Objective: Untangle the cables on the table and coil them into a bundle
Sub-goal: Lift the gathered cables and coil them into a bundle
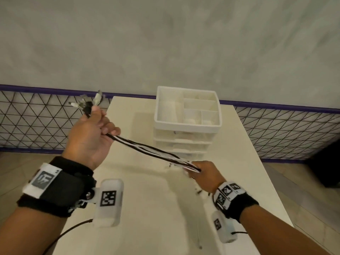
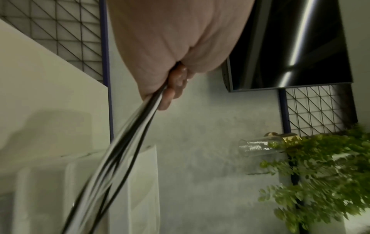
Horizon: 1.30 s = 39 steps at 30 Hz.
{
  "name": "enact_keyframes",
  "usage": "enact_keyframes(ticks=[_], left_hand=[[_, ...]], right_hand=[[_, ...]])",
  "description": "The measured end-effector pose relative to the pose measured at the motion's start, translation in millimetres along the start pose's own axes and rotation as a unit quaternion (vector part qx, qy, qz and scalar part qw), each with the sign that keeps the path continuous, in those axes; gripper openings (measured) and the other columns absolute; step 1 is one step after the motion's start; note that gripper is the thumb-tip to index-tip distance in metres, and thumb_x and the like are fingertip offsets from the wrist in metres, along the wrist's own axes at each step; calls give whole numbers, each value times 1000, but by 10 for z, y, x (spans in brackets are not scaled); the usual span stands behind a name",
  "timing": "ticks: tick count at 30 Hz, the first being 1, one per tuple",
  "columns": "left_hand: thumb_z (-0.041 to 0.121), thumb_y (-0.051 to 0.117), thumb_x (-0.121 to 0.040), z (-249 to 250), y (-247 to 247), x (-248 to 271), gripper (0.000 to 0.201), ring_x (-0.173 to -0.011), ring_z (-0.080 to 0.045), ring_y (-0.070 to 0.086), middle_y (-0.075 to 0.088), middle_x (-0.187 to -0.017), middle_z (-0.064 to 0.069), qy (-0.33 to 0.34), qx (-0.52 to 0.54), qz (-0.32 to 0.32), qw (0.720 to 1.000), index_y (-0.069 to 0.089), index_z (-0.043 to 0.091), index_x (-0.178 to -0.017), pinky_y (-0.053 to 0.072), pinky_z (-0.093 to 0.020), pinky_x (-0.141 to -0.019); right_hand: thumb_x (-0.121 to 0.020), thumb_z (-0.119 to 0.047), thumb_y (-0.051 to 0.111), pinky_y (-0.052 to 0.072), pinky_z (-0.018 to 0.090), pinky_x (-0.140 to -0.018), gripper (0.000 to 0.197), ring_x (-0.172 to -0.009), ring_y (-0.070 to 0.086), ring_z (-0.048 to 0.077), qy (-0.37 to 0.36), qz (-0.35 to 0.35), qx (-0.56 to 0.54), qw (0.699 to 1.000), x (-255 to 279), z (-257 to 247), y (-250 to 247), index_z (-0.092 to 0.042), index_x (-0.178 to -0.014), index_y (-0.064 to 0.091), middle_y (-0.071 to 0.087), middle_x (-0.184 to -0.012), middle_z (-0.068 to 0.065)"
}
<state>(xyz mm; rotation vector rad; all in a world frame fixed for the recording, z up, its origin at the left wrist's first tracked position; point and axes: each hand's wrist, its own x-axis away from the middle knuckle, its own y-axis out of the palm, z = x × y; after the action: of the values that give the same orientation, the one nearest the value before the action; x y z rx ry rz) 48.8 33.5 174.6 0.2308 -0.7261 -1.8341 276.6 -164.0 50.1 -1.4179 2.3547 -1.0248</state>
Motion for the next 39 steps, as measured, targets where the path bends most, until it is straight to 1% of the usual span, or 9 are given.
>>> enact_keyframes(ticks=[6,8,10,12,14,17,22,27,39], left_hand=[[21,46,-105,-238,-284,-64,25,-60,-15,51,49,-67,-3,-118,-91,92,985,50,11,-82,49,-35,-66],[32,58,-99,-297,-406,-68,25,-83,-26,61,60,-94,-12,-165,-318,89,930,56,7,-101,52,-43,-77],[61,69,-78,-356,-404,-22,86,-118,-34,56,58,-131,-15,-153,-520,76,837,44,3,-137,48,-49,-97],[77,69,-55,-397,-214,88,130,-140,-27,40,39,-157,-7,-86,-562,4,823,18,13,-156,37,-47,-112],[69,77,-54,-496,103,236,134,-143,-10,31,29,-158,12,-6,-537,-154,829,4,29,-159,30,-34,-115],[38,89,-67,-752,480,420,117,-131,-3,46,43,-147,14,78,-578,-338,739,14,33,-157,37,-21,-107],[29,64,-95,-621,509,316,10,-52,-14,65,65,-61,9,71,-535,-285,792,71,23,-100,45,-22,-51],[44,62,-92,-431,511,330,39,-41,-4,29,33,-48,13,57,-502,-297,810,68,7,-80,29,-20,-48],[52,63,-89,-101,348,104,46,-47,-16,25,30,-50,4,81,-474,-49,875,58,11,-70,28,-26,-49]], right_hand=[[-91,-20,67,35,16,-41,34,-35,37,1,12,36,8,999,-15,-46,-558,-9,-59,62,46,-49,-3],[-90,-20,67,36,17,-42,37,-37,36,2,-16,30,24,999,22,-203,-717,-13,-56,56,45,-49,-2],[-88,-21,67,39,20,-44,32,-39,41,3,-52,12,53,997,55,-412,-776,-13,-58,59,48,-50,-4],[-88,-26,70,44,22,-44,29,-42,50,7,-82,-7,67,994,63,-646,-722,-17,-60,64,54,-52,-5],[-89,-28,70,47,25,-45,32,-45,56,14,-122,-20,88,988,63,-855,-618,-22,-58,63,58,-53,-4],[-84,-12,69,53,37,-55,21,-56,63,23,-194,-20,79,978,85,-1114,-504,-10,-63,66,66,-59,5],[-84,-11,76,43,20,-51,7,-49,50,6,-174,22,-50,983,78,-1099,-766,-11,-82,70,61,-60,-7],[-86,-21,76,47,21,-53,18,-50,58,10,-91,28,-45,994,73,-434,-722,-6,-82,67,64,-63,13],[-92,-52,57,54,32,-63,43,-54,63,18,159,-9,36,987,419,931,-287,-20,-64,65,64,-51,0]])
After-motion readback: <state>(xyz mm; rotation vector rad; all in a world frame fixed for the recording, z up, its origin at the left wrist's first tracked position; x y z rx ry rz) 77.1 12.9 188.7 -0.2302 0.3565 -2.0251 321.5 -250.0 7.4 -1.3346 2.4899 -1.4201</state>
